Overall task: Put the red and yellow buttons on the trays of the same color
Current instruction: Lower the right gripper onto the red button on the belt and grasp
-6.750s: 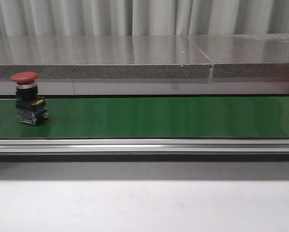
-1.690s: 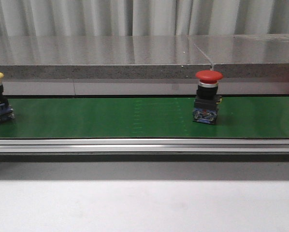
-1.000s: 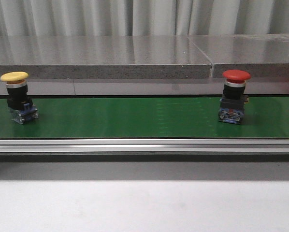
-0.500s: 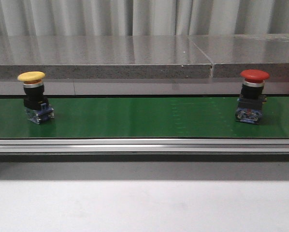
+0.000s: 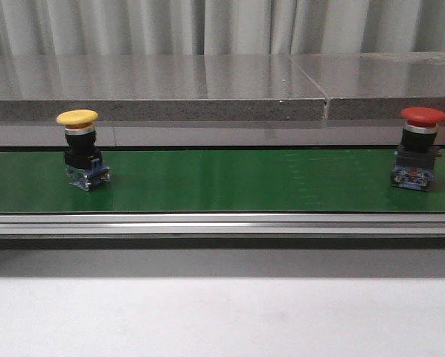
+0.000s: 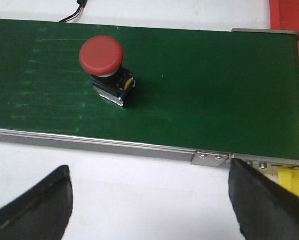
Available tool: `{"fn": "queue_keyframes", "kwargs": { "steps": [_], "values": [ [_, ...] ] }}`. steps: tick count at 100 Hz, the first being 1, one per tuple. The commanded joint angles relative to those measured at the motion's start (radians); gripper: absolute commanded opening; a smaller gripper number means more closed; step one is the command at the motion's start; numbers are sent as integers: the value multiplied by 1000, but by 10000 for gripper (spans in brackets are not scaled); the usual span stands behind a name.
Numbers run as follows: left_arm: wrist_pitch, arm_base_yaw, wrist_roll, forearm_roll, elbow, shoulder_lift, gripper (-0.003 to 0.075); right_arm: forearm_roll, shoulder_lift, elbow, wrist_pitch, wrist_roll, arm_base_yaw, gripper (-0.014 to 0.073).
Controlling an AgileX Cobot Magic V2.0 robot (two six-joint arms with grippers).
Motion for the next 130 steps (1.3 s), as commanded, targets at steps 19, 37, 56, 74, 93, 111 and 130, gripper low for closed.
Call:
{"fn": "queue_keyframes", "kwargs": {
  "steps": [19,37,56,74,93,111,130],
  "values": [
    [-75,-5,-7,6,-26,10,-19,6,127,-49,-125,-34,-2,634],
    [-75,-5,-7,6,-26,10,-19,6,277,-130,-131,-39,-2,634],
    [-75,-5,-7,6,-26,10,-19,6,413,-226,-143,-39,-2,634],
    [-75,-5,-7,6,-26,10,-19,6,515,-280,-157,-39,-2,634],
    [-75,-5,-7,6,-26,10,-19,6,586,-295,-165,-39,-2,568],
    [-75,-5,-7,6,-26,10,-19,7,594,-298,-115,-37,-4,211],
    [-75,-5,-7,6,-26,10,-19,-6,594,-372,-61,-37,-26,162]
  ]
}}
